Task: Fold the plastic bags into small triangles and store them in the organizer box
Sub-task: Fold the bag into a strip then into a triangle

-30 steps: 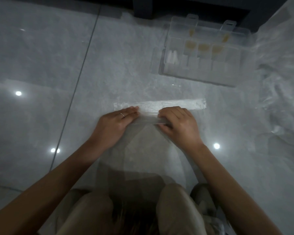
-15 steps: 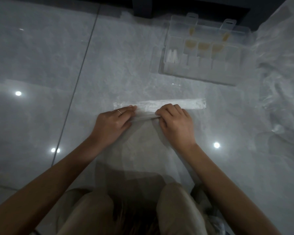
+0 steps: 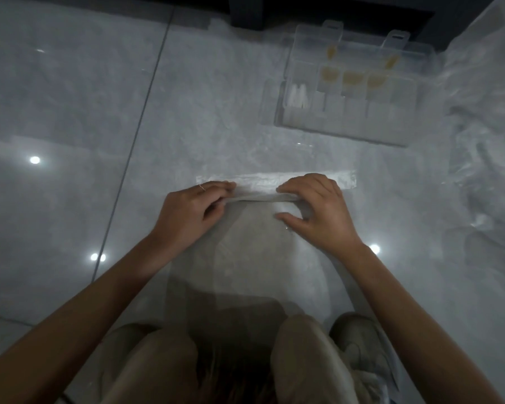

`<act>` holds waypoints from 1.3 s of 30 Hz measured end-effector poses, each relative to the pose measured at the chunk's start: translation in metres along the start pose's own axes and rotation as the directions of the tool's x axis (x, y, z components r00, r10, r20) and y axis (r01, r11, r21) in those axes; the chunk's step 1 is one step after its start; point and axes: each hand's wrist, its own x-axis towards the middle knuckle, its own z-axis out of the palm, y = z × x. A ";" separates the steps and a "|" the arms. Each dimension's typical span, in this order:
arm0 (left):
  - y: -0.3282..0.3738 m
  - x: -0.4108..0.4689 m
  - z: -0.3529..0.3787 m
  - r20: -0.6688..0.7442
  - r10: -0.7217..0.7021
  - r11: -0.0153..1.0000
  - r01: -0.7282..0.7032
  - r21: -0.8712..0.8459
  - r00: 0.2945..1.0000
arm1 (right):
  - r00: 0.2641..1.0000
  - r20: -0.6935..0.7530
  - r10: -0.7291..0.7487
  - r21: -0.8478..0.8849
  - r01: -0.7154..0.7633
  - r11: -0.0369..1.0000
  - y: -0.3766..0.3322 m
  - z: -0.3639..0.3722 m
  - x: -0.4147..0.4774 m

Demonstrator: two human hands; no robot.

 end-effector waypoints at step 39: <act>-0.004 0.018 0.004 -0.115 -0.305 0.946 0.287 -0.151 0.946 | 0.895 -0.139 0.425 0.122 -0.410 0.904 -0.015 0.003 0.036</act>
